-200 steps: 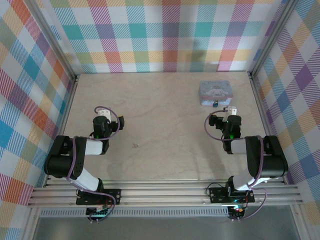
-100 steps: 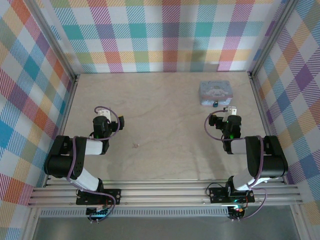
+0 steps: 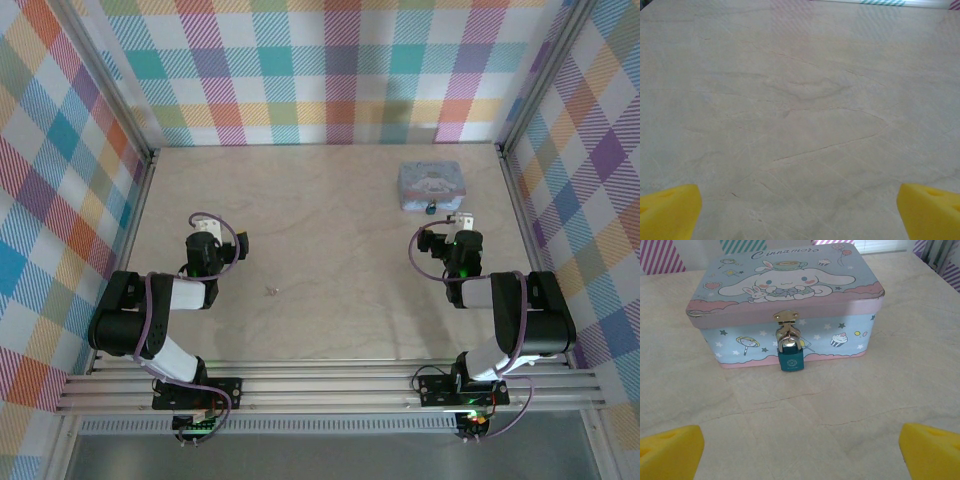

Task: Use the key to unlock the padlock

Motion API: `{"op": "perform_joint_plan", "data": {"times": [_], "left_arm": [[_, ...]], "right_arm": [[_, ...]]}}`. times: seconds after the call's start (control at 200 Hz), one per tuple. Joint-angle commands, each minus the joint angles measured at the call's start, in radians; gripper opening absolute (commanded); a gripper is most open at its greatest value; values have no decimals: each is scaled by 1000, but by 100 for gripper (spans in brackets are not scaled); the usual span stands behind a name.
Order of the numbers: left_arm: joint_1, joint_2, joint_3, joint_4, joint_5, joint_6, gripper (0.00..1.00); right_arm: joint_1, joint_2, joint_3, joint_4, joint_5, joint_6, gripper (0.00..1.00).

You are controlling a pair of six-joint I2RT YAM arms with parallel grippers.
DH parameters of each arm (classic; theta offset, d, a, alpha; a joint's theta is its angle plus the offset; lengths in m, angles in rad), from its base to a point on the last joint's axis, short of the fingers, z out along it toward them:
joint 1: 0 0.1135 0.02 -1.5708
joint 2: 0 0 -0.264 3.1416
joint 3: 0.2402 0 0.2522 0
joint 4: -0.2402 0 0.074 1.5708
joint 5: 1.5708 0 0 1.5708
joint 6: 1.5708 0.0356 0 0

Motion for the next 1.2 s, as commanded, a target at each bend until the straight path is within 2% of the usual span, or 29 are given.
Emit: {"op": "perform_joint_plan", "data": {"times": [0.0, 0.51, 0.65, 0.77, 0.835, 0.95, 1.0, 1.085, 1.195], "left_arm": [[12, 5, 7, -4, 12, 8, 100], [11, -16, 17, -33, 7, 8, 100], [10, -122, 113, -312, -104, -20, 100], [11, -228, 105, -373, -127, -63, 100], [12, -289, 139, -507, -143, -132, 100], [12, -302, 276, -822, -182, -138, 100], [12, -285, 324, -915, -224, -147, 100], [12, -265, 374, -1015, -224, -169, 100], [12, -272, 400, -1072, -115, -201, 100]], "right_arm": [[-7, -2, 8, 7, -14, 7, 100], [-7, -65, 10, -45, -46, -6, 100], [-7, -160, 92, -294, -75, -7, 100], [-7, -208, 161, -446, -80, 23, 100], [-8, -206, 236, -573, -82, 63, 100], [-7, -110, 501, -933, -89, 136, 100], [-7, -56, 590, -1022, -86, 155, 100], [-6, 29, 722, -1106, -116, 185, 99], [25, 95, 822, -1121, -121, 194, 99]]}}
